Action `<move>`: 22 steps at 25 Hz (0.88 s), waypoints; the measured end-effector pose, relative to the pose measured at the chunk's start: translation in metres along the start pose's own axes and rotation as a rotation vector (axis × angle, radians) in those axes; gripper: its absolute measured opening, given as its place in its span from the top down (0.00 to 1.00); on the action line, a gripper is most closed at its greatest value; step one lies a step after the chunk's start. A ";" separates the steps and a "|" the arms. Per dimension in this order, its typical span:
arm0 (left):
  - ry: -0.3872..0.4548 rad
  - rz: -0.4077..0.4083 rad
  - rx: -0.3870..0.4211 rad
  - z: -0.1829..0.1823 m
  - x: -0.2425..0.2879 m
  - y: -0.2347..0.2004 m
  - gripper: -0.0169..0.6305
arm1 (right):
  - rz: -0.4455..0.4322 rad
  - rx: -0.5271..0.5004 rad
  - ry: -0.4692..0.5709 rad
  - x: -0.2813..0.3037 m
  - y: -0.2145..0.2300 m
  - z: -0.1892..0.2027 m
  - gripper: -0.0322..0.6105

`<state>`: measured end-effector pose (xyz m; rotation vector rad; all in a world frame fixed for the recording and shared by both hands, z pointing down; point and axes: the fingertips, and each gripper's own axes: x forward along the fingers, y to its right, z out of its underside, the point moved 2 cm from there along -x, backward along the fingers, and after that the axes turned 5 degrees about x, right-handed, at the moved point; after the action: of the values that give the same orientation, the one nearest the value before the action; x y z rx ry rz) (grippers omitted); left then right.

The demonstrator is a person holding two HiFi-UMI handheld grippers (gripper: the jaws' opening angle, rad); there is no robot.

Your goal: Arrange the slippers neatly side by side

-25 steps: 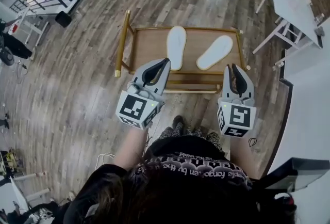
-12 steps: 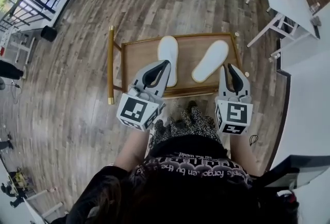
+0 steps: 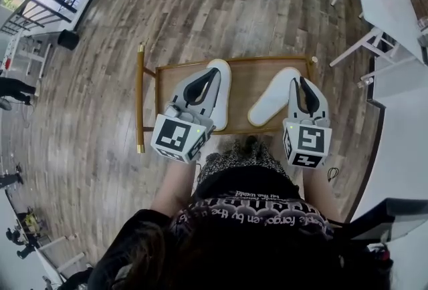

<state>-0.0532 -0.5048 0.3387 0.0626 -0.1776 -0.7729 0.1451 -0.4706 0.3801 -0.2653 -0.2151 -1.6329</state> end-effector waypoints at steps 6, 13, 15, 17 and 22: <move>-0.045 0.016 -0.046 0.019 0.017 -0.015 0.98 | 0.036 0.197 -0.142 0.027 0.019 0.035 0.88; -0.062 0.086 -0.051 0.025 0.033 -0.035 0.98 | 0.164 0.467 -0.410 0.054 0.034 0.120 0.79; -0.075 0.098 -0.056 0.028 0.034 -0.035 0.98 | 0.190 0.497 -0.482 0.061 0.034 0.148 0.79; -0.089 0.109 -0.056 0.032 0.034 -0.035 0.98 | 0.207 0.496 -0.547 0.067 0.031 0.170 0.78; -0.123 0.128 -0.066 0.044 0.033 -0.032 0.98 | 0.243 0.530 -0.649 0.080 0.027 0.204 0.77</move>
<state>-0.0605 -0.5504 0.3827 -0.0589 -0.2698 -0.6545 0.1748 -0.4888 0.5979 -0.3876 -1.0488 -1.1532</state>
